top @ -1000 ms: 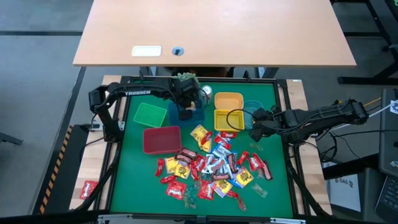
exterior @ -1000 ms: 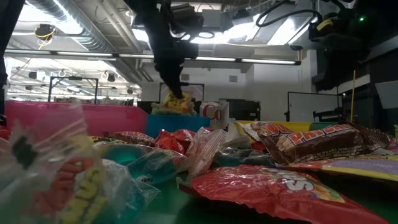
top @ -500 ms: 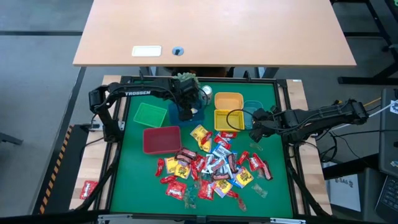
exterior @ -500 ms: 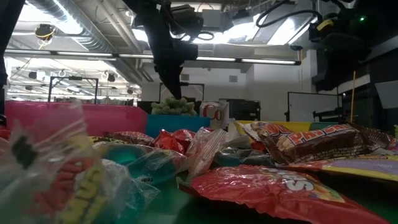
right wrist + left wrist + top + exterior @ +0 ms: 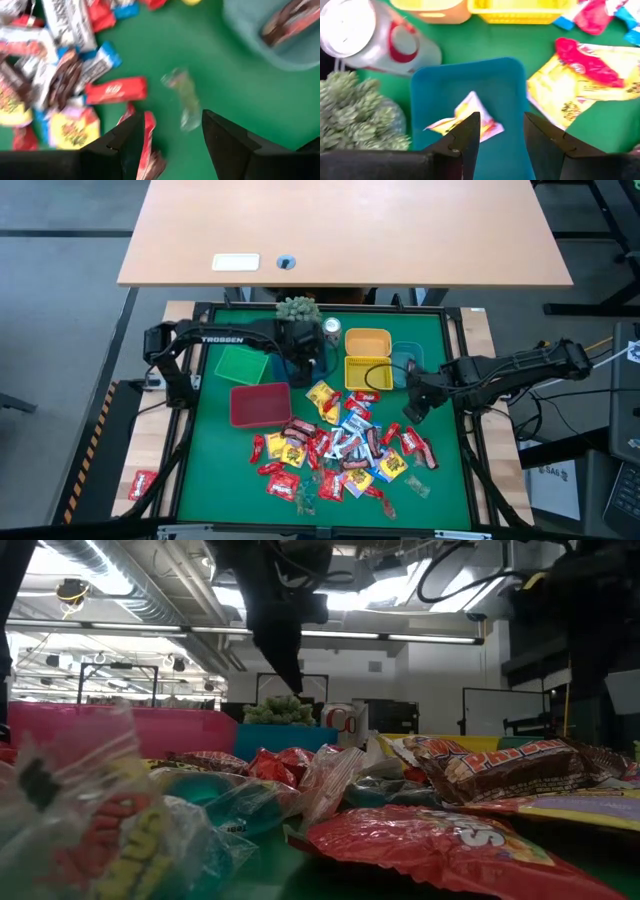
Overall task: Sort candy
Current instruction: Put the brown candy bar into the green bin
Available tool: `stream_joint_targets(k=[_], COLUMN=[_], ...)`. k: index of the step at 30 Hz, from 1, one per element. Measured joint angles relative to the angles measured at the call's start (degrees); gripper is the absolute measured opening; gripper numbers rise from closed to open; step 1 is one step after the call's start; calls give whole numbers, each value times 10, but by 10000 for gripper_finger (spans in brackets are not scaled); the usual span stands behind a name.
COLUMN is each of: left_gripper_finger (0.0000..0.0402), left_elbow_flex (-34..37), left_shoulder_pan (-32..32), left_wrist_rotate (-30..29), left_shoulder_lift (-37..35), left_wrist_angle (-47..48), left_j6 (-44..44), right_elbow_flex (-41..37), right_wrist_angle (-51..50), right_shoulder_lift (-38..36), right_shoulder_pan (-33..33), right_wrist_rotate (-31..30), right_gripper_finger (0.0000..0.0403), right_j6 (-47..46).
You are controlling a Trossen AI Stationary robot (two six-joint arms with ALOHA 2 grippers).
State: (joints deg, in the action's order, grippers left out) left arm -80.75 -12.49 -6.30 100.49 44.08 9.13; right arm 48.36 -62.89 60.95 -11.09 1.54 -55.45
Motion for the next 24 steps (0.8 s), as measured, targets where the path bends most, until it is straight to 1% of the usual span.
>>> stream_joint_targets(k=[3, 5, 12, 18, 20, 24], left_gripper_finger=[136, 136, 137, 137, 137, 137], left_elbow_flex=[0, 0, 0, 0, 0, 0], left_shoulder_pan=[13, 20, 42, 57, 61, 67], left_wrist_rotate=[0, 0, 0, 0, 0, 0], left_shoulder_lift=[0, 0, 0, 0, 0, 0], left_wrist_angle=[-1, -1, -9, -15, -15, -15], left_j6=[0, 0, 0, 0, 0, -1], right_elbow_flex=[0, 0, 0, 0, 0, 0], right_wrist_angle=[0, 1, 1, 4, 10, 39], right_shoulder_lift=[0, 0, 15, 68, 90, 131], right_shoulder_pan=[-41, -76, -215, -315, -336, -365], right_wrist_rotate=[16, 15, -34, -39, -39, -39], right_gripper_finger=[195, 195, 195, 195, 195, 195], right_j6=[-32, -70, -220, -318, -341, -357])
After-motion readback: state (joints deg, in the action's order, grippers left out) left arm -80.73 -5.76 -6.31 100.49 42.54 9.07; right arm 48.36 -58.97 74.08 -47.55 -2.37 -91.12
